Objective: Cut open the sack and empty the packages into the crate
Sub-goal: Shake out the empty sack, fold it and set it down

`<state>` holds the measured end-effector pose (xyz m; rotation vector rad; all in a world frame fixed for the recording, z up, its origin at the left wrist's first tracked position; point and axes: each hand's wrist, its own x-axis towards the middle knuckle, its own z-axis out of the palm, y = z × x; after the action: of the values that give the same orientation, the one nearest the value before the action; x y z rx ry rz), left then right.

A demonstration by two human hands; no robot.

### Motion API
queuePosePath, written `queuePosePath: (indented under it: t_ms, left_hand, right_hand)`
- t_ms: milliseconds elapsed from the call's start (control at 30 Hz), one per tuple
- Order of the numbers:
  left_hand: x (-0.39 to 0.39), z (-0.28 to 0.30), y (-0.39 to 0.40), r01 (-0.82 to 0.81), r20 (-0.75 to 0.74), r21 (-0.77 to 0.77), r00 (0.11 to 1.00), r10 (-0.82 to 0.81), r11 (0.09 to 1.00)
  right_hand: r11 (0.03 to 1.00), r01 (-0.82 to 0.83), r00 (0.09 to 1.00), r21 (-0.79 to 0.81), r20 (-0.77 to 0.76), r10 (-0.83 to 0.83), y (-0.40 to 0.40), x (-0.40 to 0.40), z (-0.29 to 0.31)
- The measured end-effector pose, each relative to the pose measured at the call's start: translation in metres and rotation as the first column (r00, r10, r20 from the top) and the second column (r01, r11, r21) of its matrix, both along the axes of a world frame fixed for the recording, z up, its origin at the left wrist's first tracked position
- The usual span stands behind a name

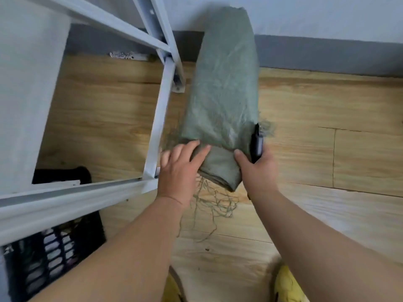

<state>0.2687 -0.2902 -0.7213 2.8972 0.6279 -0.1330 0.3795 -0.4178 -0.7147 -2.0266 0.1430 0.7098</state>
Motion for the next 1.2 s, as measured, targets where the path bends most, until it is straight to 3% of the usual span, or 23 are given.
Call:
queuePosePath:
  t_ms: [67,133,233,333,400,567,667,733,833,933,1000,1067,1100,1133,1200]
  left_hand:
    - [-0.014,-0.025,-0.005,0.055,-0.255,-0.032,0.965,-0.061,0.998]
    - [-0.017,-0.043,-0.015,0.073,-0.412,-0.044,0.907,-0.085,0.996]
    - [-0.015,-0.059,-0.026,0.051,-0.414,-0.044,0.908,-0.065,0.998]
    - [-0.012,-0.067,-0.032,0.043,-0.366,-0.062,0.928,-0.063,0.997]
    - [-0.011,-0.071,-0.034,0.039,-0.354,-0.073,0.933,-0.063,0.997]
    - [-0.027,-0.082,-0.026,-0.098,-0.416,-0.113,0.909,0.043,0.989]
    - [-0.030,-0.086,-0.022,-0.224,-0.511,-0.201,0.855,0.093,0.954]
    - [-0.021,-0.085,-0.020,-0.228,-0.424,-0.213,0.898,0.120,0.950]
    - [-0.004,-0.084,-0.012,-0.100,-0.083,-0.108,0.992,0.092,0.989]
    - [0.016,-0.090,-0.004,-0.141,0.085,-0.076,0.985,0.147,0.987]
    - [0.032,-0.088,0.000,-0.386,0.034,-0.288,0.910,0.412,0.876]
    - [0.044,-0.088,0.006,-0.633,-0.194,-0.538,0.736,0.648,0.557]
    - [0.047,-0.091,0.009,-0.682,-0.289,-0.580,0.684,0.670,0.446]
    - [0.047,-0.091,0.011,-0.677,-0.315,-0.587,0.696,0.646,0.443]
    - [0.046,-0.087,0.008,-0.549,-0.198,-0.605,0.805,0.559,0.577]
  right_hand:
    - [0.982,-0.050,0.972,-0.180,-0.236,0.007,-0.008,-0.011,-0.037]
    - [0.960,-0.019,0.955,-0.279,-0.288,-0.065,-0.013,-0.015,-0.057]
    - [0.951,0.167,0.976,-0.262,-0.096,-0.197,-0.007,-0.008,-0.059]
    - [0.992,0.076,0.996,-0.101,-0.032,-0.079,0.013,0.009,-0.054]
    - [0.997,-0.015,0.998,-0.069,-0.057,0.011,0.029,0.028,-0.057]
    - [0.992,0.084,0.935,0.092,-0.352,-0.046,0.060,0.065,-0.066]
    - [0.998,0.017,0.954,0.055,-0.299,0.000,0.072,0.065,-0.076]
    - [0.993,0.072,0.969,-0.091,-0.228,-0.091,0.075,0.067,-0.083]
    - [0.963,0.235,0.943,-0.135,-0.209,-0.259,0.077,0.067,-0.085]
    - [0.980,0.182,0.977,-0.077,-0.102,-0.190,0.081,0.058,-0.091]
    - [0.998,0.054,0.991,-0.043,-0.118,-0.059,0.084,0.047,-0.095]
    - [0.999,0.051,0.977,0.002,-0.209,-0.050,0.085,0.040,-0.095]
    - [0.996,0.090,0.967,0.017,-0.242,-0.083,0.084,0.038,-0.096]
    - [0.991,0.131,0.961,0.023,-0.249,-0.121,0.083,0.036,-0.096]
    - [0.989,0.150,0.971,0.010,-0.192,-0.145,0.081,0.034,-0.092]
